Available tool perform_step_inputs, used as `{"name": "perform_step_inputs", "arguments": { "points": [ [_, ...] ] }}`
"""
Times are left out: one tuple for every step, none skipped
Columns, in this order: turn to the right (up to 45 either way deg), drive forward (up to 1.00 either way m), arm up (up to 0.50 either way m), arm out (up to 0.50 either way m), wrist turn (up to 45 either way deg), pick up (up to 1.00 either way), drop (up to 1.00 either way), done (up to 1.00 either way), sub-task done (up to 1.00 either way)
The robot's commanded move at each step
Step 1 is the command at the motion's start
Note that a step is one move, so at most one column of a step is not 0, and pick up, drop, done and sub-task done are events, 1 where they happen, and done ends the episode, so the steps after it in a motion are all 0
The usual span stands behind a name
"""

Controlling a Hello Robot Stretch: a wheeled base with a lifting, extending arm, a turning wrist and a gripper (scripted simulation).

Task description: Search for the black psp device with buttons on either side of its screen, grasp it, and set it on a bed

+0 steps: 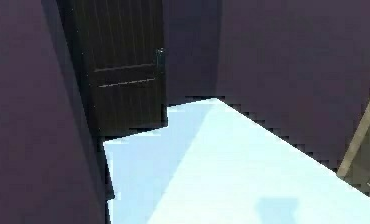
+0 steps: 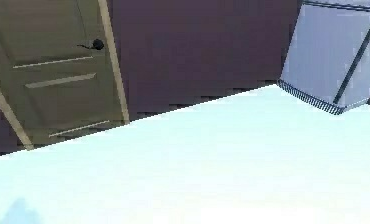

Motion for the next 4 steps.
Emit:
{"name": "perform_step_inputs", "arguments": {
  "points": [
    [0.0,0.65,0.0,0.0,0.0,0.0,0.0,0.0,0.0],
    [-18.0,0.0,0.0,0.0,0.0,0.0,0.0,0.0,0.0],
    [0.0,0.05,0.0,0.0,0.0,0.0,0.0,0.0,0.0],
    [3.0,0.0,0.0,0.0,0.0,0.0,0.0,0.0,0.0]
  ]
}}
